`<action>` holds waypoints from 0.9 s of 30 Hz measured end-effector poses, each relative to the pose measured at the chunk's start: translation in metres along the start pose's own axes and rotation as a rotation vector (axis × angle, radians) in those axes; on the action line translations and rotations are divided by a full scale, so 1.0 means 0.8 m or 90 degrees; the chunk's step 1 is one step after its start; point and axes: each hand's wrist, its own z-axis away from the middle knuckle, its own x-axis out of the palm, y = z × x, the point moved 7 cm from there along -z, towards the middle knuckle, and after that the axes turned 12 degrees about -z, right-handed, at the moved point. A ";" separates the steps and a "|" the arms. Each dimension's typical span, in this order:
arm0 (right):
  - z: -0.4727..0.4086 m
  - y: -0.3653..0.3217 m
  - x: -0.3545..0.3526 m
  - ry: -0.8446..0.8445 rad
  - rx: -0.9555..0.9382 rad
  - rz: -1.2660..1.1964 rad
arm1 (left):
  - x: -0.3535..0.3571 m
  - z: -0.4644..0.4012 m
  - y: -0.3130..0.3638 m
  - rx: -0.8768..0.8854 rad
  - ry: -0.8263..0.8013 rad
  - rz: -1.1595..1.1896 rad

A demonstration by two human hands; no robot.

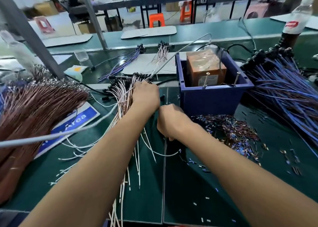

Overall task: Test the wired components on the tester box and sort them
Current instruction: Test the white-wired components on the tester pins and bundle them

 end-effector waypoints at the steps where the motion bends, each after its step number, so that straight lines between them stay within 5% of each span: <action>1: 0.002 -0.001 0.000 0.010 -0.007 -0.008 | 0.003 -0.003 -0.001 -0.008 -0.007 -0.002; 5: 0.004 0.005 -0.008 0.027 -0.007 -0.064 | -0.010 -0.006 -0.011 -0.072 0.017 0.102; 7: 0.012 0.009 -0.013 0.038 -0.036 -0.172 | -0.026 0.002 -0.018 -0.113 0.075 0.281; 11: 0.041 -0.002 -0.023 0.048 -0.202 -0.483 | -0.041 0.035 -0.016 -0.151 0.114 0.873; 17: 0.051 -0.008 -0.057 0.174 -0.223 -0.714 | -0.111 0.067 -0.022 -0.013 0.200 1.187; 21: 0.070 -0.022 -0.093 0.218 -0.313 -0.693 | -0.150 0.075 -0.030 0.086 0.194 1.389; 27: 0.096 -0.001 -0.153 0.201 -0.336 -0.527 | -0.143 0.076 -0.046 -0.057 0.244 1.524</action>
